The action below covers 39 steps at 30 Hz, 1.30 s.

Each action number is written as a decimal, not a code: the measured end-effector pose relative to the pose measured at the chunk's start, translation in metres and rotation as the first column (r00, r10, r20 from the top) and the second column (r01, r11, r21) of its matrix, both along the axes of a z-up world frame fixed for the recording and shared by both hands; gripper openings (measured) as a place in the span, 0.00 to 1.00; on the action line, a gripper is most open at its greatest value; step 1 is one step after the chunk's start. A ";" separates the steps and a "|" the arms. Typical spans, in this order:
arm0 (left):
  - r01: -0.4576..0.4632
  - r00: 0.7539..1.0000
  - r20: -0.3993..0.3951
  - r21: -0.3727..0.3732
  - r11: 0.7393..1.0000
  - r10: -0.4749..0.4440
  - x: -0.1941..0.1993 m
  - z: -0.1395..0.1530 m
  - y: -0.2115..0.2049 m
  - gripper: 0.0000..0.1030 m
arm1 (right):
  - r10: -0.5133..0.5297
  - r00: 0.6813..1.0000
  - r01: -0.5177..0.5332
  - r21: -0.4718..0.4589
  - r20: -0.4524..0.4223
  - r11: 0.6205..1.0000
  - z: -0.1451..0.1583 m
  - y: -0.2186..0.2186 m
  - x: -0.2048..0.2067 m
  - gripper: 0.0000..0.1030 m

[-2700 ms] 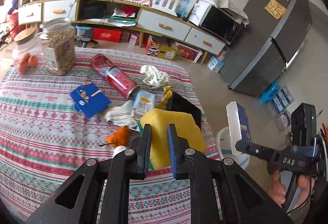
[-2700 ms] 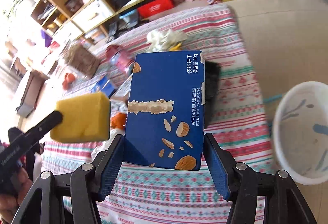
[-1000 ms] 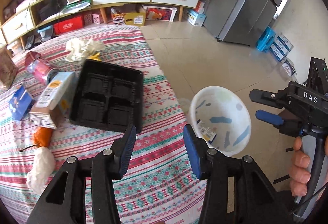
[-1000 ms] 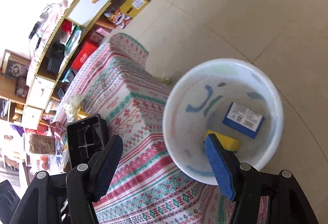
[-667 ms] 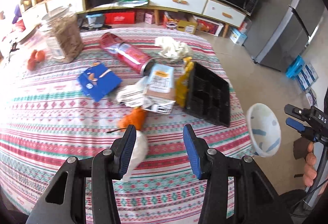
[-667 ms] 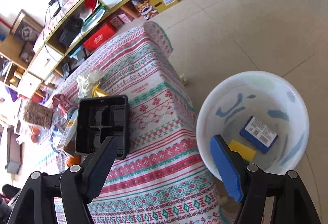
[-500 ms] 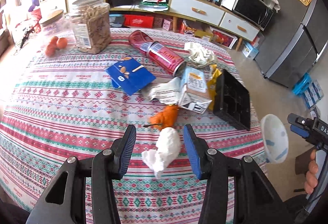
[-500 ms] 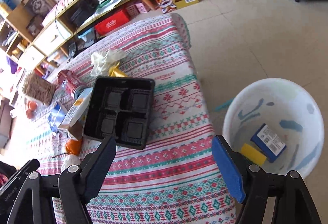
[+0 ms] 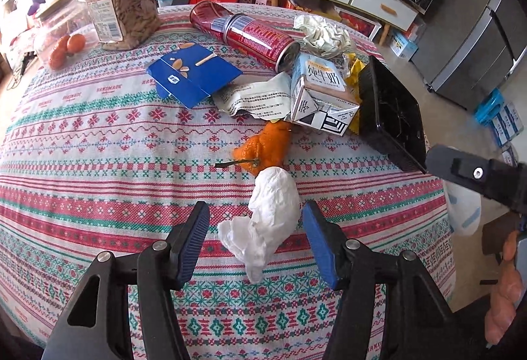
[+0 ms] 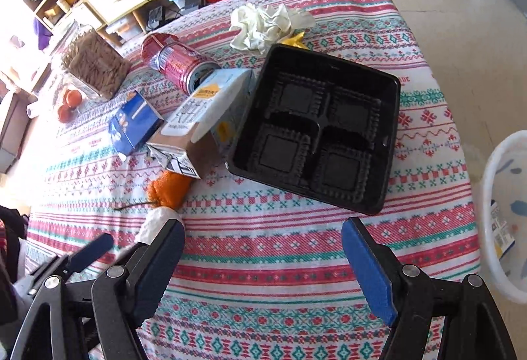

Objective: Collect trash
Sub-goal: 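Grasp the white tissue with the left tool while the right tool grasps the milk carton, then carry tissue and milk carton to the white bucket and release both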

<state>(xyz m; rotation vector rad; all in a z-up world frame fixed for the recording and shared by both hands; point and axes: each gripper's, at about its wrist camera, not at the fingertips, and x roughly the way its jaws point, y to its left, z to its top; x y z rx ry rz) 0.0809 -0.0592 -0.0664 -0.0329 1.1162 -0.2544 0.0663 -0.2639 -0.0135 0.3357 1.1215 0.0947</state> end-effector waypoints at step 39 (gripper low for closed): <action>-0.116 0.990 0.063 -0.163 0.980 0.128 -0.006 0.044 0.070 0.11 | -0.162 0.979 0.204 0.527 -0.125 0.825 -0.036 0.034 0.037 0.57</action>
